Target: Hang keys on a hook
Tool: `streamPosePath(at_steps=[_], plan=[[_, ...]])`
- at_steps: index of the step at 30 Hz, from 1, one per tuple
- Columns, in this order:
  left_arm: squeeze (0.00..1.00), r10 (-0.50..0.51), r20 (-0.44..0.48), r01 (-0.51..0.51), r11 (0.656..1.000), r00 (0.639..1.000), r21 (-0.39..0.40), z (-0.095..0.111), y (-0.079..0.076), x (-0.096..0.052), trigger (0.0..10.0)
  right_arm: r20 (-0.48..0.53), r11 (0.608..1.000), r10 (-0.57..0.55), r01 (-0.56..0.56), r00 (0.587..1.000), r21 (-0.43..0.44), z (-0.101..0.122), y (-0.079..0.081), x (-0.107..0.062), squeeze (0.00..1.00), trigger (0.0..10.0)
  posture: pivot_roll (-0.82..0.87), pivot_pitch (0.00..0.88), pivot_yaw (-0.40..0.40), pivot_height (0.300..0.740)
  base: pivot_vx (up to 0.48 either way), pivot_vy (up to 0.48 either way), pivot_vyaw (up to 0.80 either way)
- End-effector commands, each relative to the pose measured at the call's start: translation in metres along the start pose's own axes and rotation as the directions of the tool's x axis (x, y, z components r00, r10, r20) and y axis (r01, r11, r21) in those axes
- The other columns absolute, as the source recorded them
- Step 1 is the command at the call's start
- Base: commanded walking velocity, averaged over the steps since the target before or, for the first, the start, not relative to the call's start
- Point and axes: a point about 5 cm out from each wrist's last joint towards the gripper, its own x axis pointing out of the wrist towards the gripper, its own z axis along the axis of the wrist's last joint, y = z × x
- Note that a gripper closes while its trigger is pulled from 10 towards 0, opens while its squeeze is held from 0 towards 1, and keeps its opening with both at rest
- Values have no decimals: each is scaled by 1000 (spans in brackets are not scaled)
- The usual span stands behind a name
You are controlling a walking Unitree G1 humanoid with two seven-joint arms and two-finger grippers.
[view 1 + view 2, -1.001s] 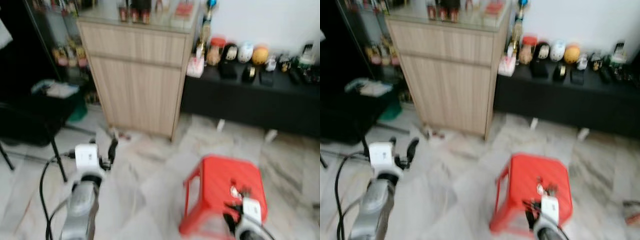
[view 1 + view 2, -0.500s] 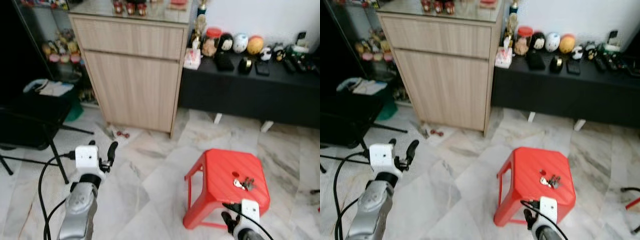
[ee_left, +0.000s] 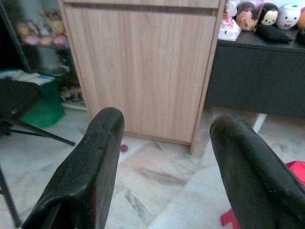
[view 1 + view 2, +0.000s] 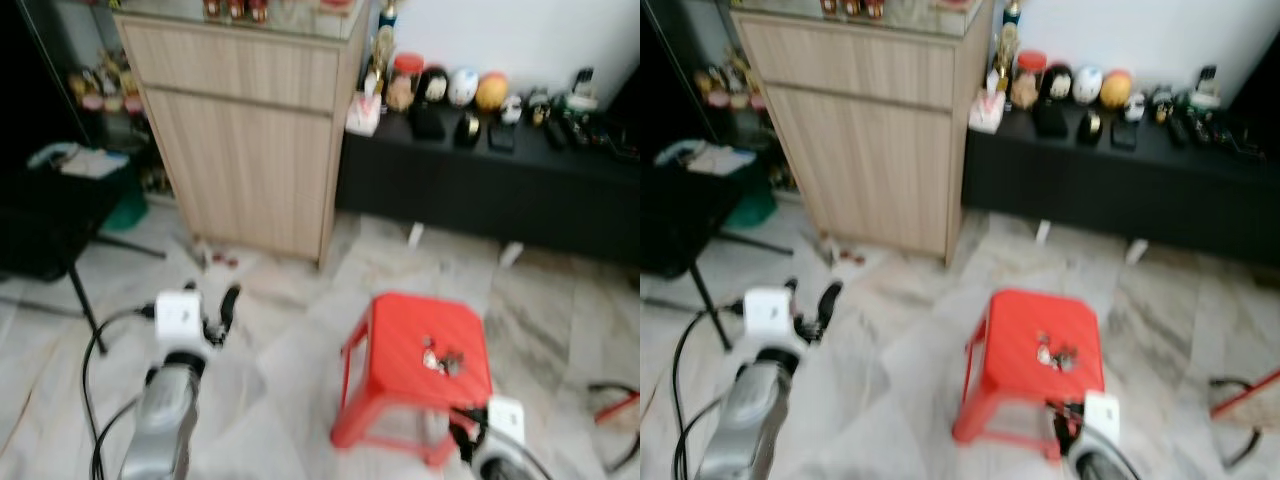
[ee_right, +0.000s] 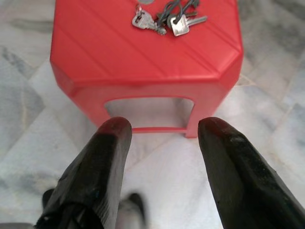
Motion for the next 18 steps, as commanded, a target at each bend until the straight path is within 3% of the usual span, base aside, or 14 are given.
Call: streamPosePath(at_steps=[1, 8, 18], plan=[[0, -20, 7, 20, 1000, 1000, -4, 2, -7, 1, 10000, 3, 1000, -27, 27, 1000, 9, -2, -9, -2, 0, 10000, -86, 67, -33, 740, 0, 0, 0], [0, -12, 8, 12, 1000, 1000, -14, 2, -8, 2, 10000, 23, 999, -30, 29, 999, 19, 0, -10, -2, 0, 10000, -90, 66, -37, 740, 0, 0, 0], [0, -10, 9, 10, 1000, 1000, -22, 2, -9, 3, 10000, 57, 1000, -14, 13, 998, 17, 4, -9, -3, 0, 10000, -102, 69, -37, 740, 0, 0, -746]])
